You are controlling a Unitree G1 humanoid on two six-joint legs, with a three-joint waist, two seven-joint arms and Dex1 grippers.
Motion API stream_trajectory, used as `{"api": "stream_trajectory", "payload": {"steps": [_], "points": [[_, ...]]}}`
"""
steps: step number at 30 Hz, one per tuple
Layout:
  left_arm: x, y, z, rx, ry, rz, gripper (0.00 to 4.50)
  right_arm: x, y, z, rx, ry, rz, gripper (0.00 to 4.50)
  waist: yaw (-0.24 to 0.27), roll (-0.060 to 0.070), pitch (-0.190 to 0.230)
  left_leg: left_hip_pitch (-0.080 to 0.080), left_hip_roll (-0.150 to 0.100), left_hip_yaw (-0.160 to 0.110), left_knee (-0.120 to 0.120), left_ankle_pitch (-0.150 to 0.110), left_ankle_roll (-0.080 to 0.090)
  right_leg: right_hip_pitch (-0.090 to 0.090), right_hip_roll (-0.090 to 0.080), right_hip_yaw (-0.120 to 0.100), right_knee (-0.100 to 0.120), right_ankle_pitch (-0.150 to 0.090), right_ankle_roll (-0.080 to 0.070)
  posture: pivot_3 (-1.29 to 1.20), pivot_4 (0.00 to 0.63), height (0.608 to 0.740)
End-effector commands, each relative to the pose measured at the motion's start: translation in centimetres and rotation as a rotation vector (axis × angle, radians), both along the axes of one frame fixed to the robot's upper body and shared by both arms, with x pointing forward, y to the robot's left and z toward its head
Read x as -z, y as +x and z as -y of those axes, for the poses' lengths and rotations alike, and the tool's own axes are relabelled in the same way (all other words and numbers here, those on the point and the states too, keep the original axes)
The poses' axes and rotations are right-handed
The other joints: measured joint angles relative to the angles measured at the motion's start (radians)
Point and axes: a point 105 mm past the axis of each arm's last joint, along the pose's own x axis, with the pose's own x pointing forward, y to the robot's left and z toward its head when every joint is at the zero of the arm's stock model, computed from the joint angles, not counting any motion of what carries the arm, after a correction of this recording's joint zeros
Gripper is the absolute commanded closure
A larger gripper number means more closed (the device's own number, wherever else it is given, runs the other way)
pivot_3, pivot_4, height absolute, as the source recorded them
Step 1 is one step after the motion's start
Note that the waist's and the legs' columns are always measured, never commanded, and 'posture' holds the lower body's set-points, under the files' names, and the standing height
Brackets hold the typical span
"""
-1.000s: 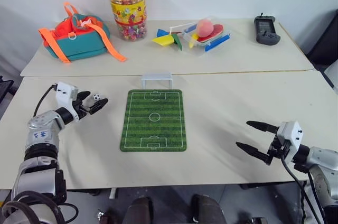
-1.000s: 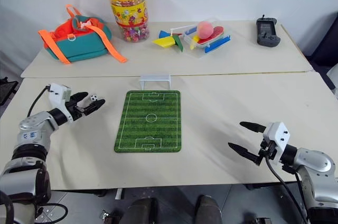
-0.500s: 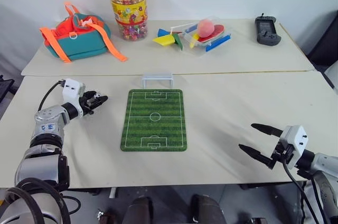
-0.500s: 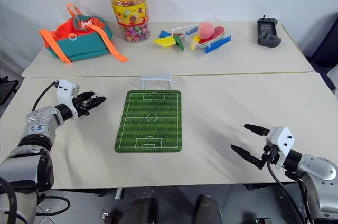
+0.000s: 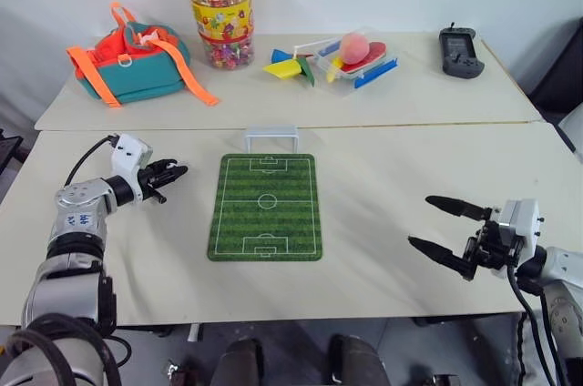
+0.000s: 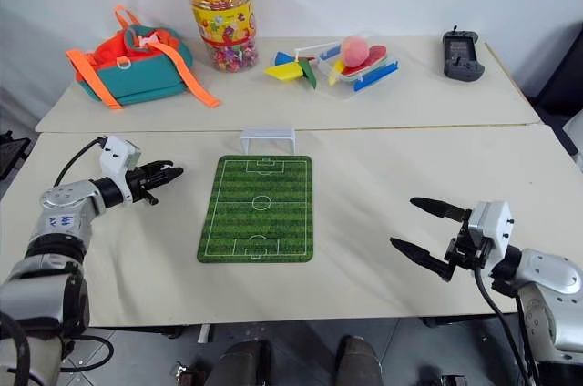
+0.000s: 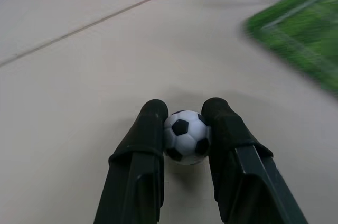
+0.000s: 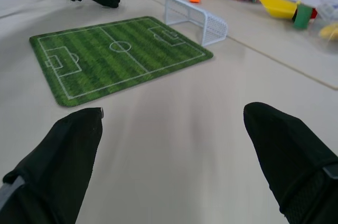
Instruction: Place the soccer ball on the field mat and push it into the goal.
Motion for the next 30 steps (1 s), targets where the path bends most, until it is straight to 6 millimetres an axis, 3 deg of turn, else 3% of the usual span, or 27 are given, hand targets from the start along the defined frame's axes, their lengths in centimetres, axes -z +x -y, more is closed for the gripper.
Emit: {"api": "stream_trajectory", "payload": {"steps": [1, 4, 8, 12, 15, 22, 30], "points": [[-2.7, -3.4, 1.8, 0.148, -0.059, 0.072, 3.64, -0.3, -0.1, 0.2, -0.019, -0.006, 0.0, 0.0, -0.003, 0.0, 0.0, 0.0, 0.0, 0.001, -0.001, 0.0, 0.0, -0.001, 0.0, 0.001, 0.0, 0.0, 0.0, 0.0, 0.15, 0.74], [-2.1, -6.5, 4.3, 0.262, -0.054, 0.017, 3.64, -0.2, 0.0, 0.0, -0.052, -0.003, -0.011, 0.0, 0.0, 0.0, 0.001, 0.001, 0.0, 0.002, 0.0, -0.001, 0.0, -0.001, 0.0, 0.003, 0.0, 0.0, 0.0, 0.0, 0.15, 0.74], [-1.7, -8.8, 7.7, 0.362, -0.059, -0.013, 3.64, -0.2, -0.3, -0.6, -0.112, 0.009, -0.028, 0.0, 0.013, 0.0, 0.001, 0.0, 0.002, 0.001, 0.004, -0.001, 0.0, 0.0, 0.002, 0.005, 0.0, 0.0, 0.0, 0.0, 0.15, 0.74], [-1.0, -10.4, 10.8, 0.465, -0.027, -0.008, 3.64, -0.3, -0.8, -1.1, -0.166, 0.016, -0.041, 0.0, 0.021, 0.0, 0.001, 0.0, 0.002, 0.002, 0.005, -0.001, 0.001, 0.0, 0.003, 0.008, -0.004, 0.001, -0.001, 0.0, 0.15, 0.74], [0.0, -10.4, 13.3, 0.524, 0.015, 0.029, 3.64, -0.2, -0.8, -1.3, -0.167, 0.016, -0.045, 0.0, 0.027, 0.0, 0.001, 0.0, 0.003, 0.002, 0.005, -0.001, 0.001, 0.0, 0.004, 0.009, -0.004, 0.001, -0.001, 0.0, 0.15, 0.74], [3.3, -9.6, 15.5, 0.597, 0.084, 0.037, 3.64, 0.2, -1.3, -1.1, -0.137, 0.02, -0.052, 0.0, 0.029, 0.0, 0.001, 0.0, 0.005, 0.003, 0.006, -0.001, 0.0, -0.001, 0.007, 0.009, -0.005, 0.001, -0.002, 0.0, 0.15, 0.74], [4.0, -9.7, 15.2, 0.657, 0.127, 0.035, 3.64, 0.6, -1.8, -0.7, -0.086, 0.015, -0.056, 0.0, 0.028, 0.0, 0.001, -0.004, 0.011, 0.004, 0.014, -0.006, -0.002, -0.003, 0.012, 0.011, -0.002, 0.002, -0.003, 0.0, 0.15, 0.74]]}}
